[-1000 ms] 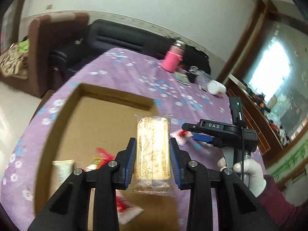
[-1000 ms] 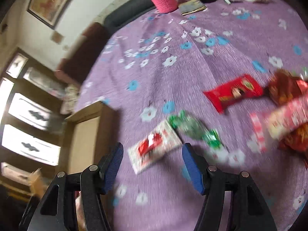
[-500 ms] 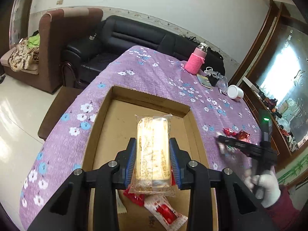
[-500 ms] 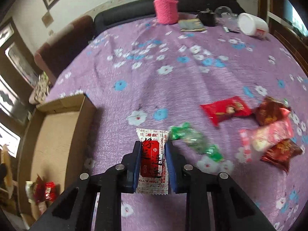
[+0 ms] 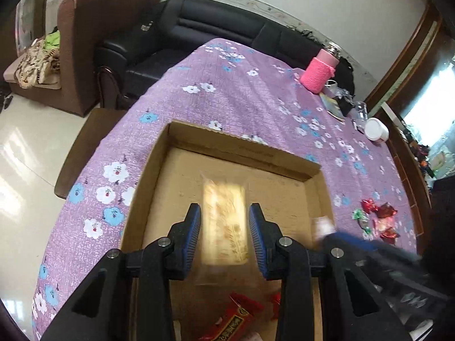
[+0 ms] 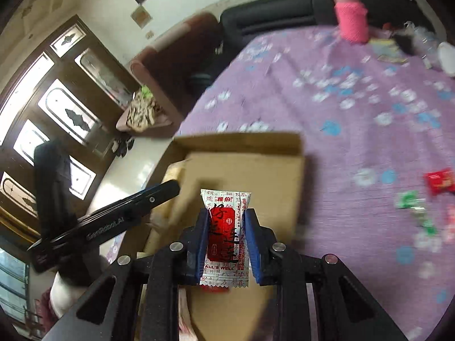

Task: Organize snacks

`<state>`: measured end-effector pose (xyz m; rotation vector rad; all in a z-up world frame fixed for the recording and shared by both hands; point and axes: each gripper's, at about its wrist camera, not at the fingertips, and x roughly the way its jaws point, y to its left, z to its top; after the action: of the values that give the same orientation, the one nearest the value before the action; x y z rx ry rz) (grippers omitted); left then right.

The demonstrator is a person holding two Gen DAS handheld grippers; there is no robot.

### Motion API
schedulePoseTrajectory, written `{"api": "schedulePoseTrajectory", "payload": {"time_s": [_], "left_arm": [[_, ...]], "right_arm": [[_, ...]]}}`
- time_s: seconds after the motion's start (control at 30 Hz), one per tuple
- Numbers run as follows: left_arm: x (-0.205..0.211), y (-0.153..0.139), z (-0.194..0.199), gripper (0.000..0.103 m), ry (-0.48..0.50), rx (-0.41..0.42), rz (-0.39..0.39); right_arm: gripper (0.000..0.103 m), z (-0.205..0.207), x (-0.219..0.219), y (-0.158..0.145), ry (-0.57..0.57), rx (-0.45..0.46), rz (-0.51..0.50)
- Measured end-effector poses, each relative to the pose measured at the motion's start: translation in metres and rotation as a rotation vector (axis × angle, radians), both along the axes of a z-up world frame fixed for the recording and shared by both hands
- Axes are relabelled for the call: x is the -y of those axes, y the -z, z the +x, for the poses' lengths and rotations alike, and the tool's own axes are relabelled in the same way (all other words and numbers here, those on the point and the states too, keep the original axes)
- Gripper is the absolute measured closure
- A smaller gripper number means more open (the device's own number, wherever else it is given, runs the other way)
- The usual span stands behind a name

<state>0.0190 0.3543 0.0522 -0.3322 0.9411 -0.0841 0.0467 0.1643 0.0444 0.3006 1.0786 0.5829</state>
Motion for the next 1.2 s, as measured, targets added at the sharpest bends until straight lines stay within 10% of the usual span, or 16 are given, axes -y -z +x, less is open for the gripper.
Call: {"api": "schedulePoseTrajectory", "payload": {"time_s": [0.27,0.63,1.2], "left_arm": [[-0.011,-0.025,-0.034,0.058,-0.059,0.053,-0.043],[0.063,-0.089,-0.100,0.018,-0.016,0.298,-0.136],[0.197,-0.074,-0.133,0.017,0.111,0.264,-0.027]], "right_arm": [[0.065,-0.012,-0.007,-0.013,-0.029,0.061,0.045],[0.049,-0.084,0.106,-0.050,0.201,0.260,0.019],[0.049,-0.134,0.284,-0.048,0.442,0.257,-0.079]]}}
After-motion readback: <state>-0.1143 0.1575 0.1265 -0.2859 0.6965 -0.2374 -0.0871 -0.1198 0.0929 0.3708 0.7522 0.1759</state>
